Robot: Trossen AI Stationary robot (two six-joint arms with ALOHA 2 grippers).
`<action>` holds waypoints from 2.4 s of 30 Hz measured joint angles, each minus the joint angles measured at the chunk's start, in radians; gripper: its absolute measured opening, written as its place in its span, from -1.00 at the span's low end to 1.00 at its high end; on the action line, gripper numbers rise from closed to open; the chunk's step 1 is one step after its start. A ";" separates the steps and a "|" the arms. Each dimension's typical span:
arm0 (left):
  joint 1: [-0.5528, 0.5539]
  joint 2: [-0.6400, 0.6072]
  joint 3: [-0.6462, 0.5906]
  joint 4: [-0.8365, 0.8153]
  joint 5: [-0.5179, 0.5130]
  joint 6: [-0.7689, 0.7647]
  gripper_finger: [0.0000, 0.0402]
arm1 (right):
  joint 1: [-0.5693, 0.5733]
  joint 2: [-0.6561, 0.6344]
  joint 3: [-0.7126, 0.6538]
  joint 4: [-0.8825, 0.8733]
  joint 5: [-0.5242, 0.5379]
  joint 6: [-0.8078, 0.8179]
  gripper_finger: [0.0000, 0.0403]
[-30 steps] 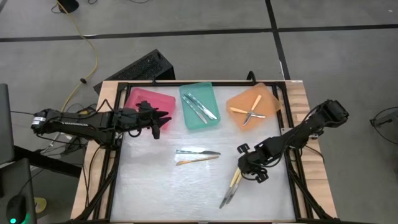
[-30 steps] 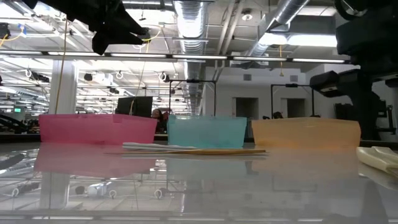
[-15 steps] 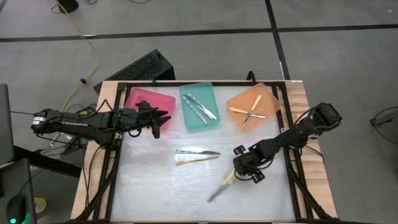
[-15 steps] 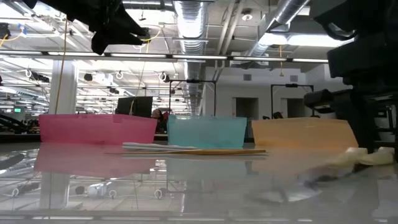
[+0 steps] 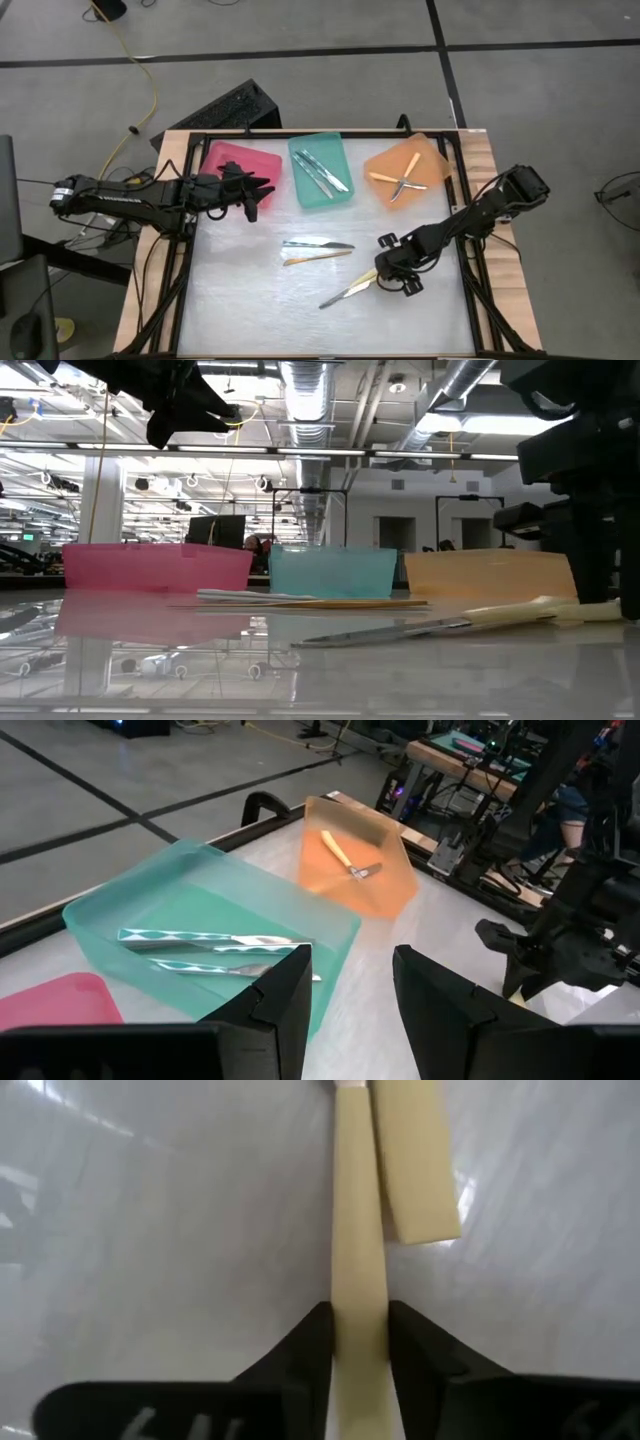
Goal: Sort silverware by color (type)
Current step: Put the yellow knife into the orange bin
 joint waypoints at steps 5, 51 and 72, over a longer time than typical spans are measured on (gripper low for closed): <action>0.000 0.000 0.000 0.000 -0.004 0.001 -0.37 | 0.004 0.000 0.000 0.000 0.000 0.051 -0.65; 0.000 0.000 0.000 -0.003 -0.026 0.005 -0.37 | 0.000 -0.067 0.050 0.010 0.034 0.182 -0.68; 0.000 0.000 0.000 -0.002 -0.045 0.003 -0.37 | -0.200 -0.069 0.148 0.023 0.033 -0.040 -0.68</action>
